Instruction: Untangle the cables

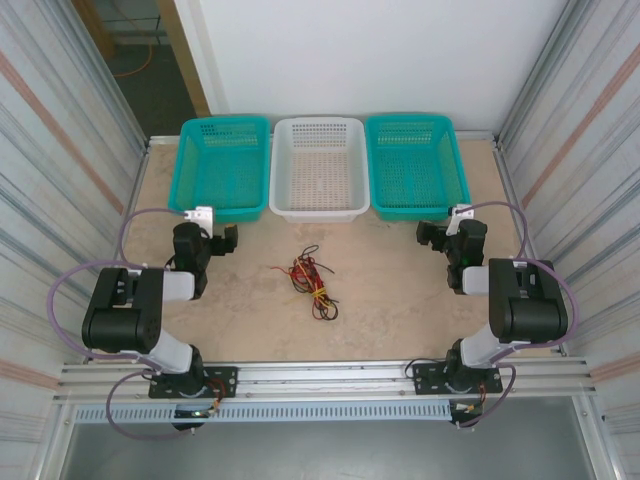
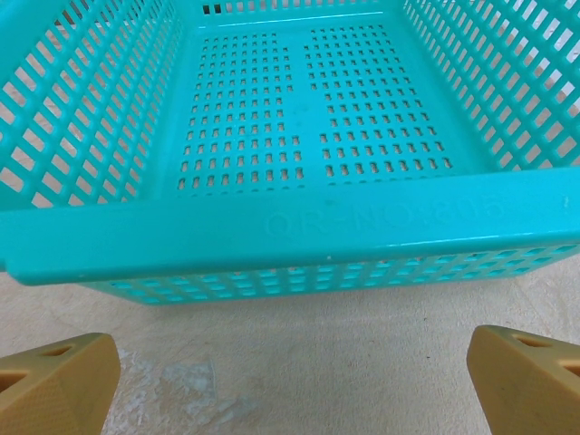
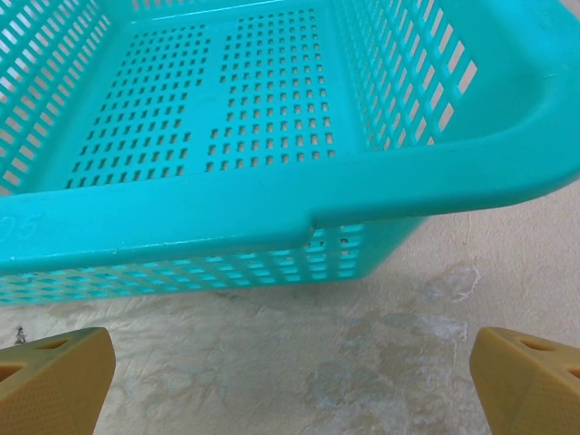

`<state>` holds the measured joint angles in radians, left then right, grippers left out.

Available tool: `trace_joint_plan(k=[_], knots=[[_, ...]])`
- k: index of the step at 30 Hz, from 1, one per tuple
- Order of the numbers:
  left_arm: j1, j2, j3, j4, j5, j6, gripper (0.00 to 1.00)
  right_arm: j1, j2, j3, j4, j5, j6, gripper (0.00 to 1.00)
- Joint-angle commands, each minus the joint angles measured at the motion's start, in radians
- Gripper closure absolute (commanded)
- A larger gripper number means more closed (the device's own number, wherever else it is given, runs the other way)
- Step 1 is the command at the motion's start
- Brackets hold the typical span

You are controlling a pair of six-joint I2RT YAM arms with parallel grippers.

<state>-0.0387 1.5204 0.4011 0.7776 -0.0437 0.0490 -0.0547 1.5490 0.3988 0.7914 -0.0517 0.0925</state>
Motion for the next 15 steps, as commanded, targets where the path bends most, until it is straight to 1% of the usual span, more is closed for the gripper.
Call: trace_joint_plan(k=[1, 2, 3, 4, 5, 6, 7, 8, 11, 13, 14, 15], knots=[[0.002, -0.014, 0.006, 0.021, 0.016, 0.015, 0.02, -0.004, -0.023, 0.010, 0.007, 0.027, -0.001, 0.01], [-0.007, -0.028, 0.014, 0.027, 0.001, 0.032, 0.02, 0.004, -0.061, 0.012, -0.021, 0.092, 0.016, 0.01], [-0.035, -0.079, 0.052, -0.081, -0.047, 0.046, 0.01, 0.010, -0.139, 0.030, -0.134, 0.162, 0.031, 0.01], [-0.056, -0.129, 0.105, -0.225, -0.089, 0.049, 0.01, 0.009, -0.203, 0.075, -0.284, 0.192, 0.058, 0.01], [-0.079, -0.171, 0.140, -0.310, -0.168, 0.041, 0.01, 0.010, -0.275, 0.128, -0.446, 0.230, 0.097, 0.01], [-0.105, -0.211, 0.152, -0.332, -0.267, 0.010, 0.01, 0.017, -0.336, 0.161, -0.571, 0.265, 0.136, 0.01], [-0.119, -0.251, 0.158, -0.359, -0.314, -0.027, 0.01, 0.026, -0.385, 0.165, -0.636, 0.291, 0.159, 0.01], [-0.124, -0.300, 0.170, -0.422, -0.320, -0.087, 0.01, 0.030, -0.444, 0.149, -0.676, 0.307, 0.188, 0.01], [-0.139, -0.384, 0.195, -0.570, -0.344, -0.276, 0.02, 0.020, -0.586, 0.095, -0.726, 0.267, 0.244, 0.01], [-0.188, -0.418, 0.213, -0.643, -0.424, -0.321, 0.03, 0.007, -0.634, 0.110, -0.807, 0.294, 0.318, 0.01], [-0.218, -0.436, 0.227, -0.686, -0.467, -0.335, 0.03, -0.007, -0.649, 0.151, -0.902, 0.300, 0.390, 0.01], [-0.248, -0.458, 0.239, -0.714, -0.496, -0.348, 0.04, -0.026, -0.649, 0.200, -0.993, 0.251, 0.430, 0.01]])
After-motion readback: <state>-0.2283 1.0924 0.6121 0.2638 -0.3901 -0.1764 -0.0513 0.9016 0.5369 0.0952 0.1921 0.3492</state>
